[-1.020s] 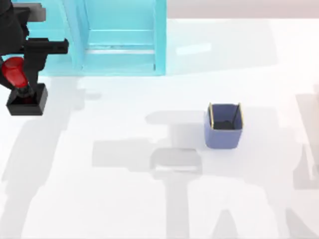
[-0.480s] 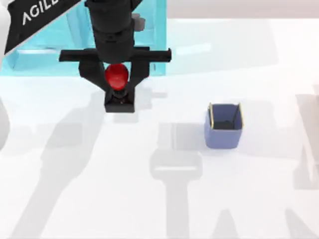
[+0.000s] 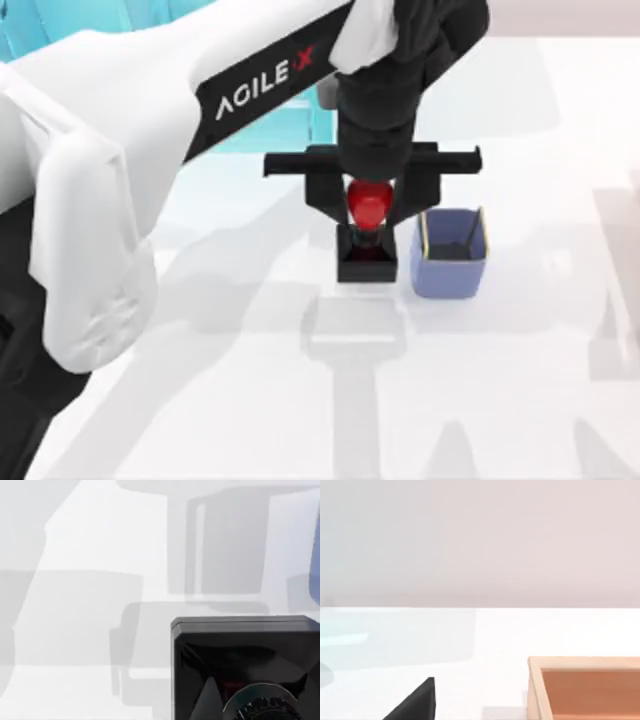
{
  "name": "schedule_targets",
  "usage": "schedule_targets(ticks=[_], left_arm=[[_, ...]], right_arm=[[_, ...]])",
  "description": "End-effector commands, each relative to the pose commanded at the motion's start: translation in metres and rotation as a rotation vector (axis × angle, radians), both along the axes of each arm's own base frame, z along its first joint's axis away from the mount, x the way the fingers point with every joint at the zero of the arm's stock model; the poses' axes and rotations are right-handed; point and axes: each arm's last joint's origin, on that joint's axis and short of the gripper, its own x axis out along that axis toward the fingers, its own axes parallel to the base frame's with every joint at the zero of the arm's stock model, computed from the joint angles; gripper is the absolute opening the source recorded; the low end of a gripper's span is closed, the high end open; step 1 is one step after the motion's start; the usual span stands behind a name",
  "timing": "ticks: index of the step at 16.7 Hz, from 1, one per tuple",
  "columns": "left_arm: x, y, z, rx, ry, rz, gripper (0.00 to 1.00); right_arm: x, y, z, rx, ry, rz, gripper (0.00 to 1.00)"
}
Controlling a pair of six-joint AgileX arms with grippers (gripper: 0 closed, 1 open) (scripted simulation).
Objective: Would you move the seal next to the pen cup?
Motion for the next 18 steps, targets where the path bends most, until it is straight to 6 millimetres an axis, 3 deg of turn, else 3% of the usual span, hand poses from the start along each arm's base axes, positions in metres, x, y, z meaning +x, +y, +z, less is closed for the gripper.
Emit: schedule_targets(ticks=[12,18], left_arm=[[0.000,0.000,-0.015,0.000,0.000,0.000,0.00],[0.000,0.000,-0.015,0.000,0.000,0.000,0.45]], right_arm=[[0.000,0.000,0.000,0.000,0.000,0.000,1.00],[0.000,0.000,0.000,0.000,0.000,0.000,1.00]])
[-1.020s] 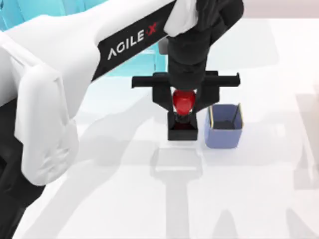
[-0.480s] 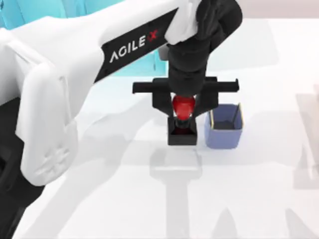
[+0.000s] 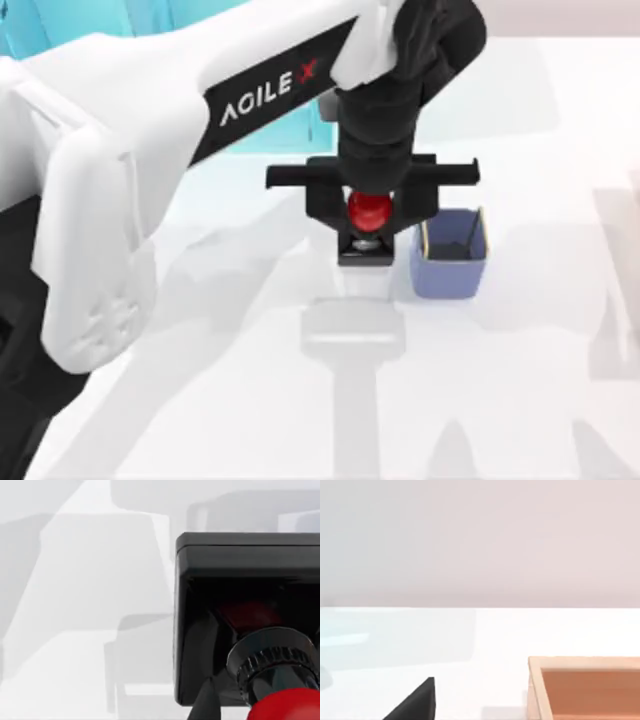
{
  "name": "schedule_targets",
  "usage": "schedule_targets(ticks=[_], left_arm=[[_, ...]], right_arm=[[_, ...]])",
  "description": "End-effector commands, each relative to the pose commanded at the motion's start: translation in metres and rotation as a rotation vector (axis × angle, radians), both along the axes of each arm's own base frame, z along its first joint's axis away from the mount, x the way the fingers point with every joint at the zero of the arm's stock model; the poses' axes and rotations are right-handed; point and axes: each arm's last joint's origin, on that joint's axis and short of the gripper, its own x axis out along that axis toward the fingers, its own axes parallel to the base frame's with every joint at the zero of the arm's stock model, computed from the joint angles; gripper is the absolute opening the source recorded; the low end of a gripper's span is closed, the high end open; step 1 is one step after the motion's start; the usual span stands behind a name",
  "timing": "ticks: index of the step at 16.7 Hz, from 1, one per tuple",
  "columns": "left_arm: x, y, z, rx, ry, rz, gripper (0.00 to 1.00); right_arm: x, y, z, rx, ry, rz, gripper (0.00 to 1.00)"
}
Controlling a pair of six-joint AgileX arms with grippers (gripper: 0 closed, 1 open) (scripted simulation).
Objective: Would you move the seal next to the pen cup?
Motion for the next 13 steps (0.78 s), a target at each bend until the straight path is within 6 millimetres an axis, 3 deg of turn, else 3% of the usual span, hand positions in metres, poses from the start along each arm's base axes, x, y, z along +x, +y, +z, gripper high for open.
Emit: schedule_targets(ticks=[7,13], left_arm=[[0.0000,0.0000,0.0000,0.000,0.000,0.000,0.98],[0.0000,0.0000,0.0000,0.000,0.000,0.000,1.00]], right_arm=[[0.0000,0.0000,0.0000,0.000,0.000,0.000,1.00],[0.0000,0.0000,0.0000,0.000,0.000,0.000,1.00]])
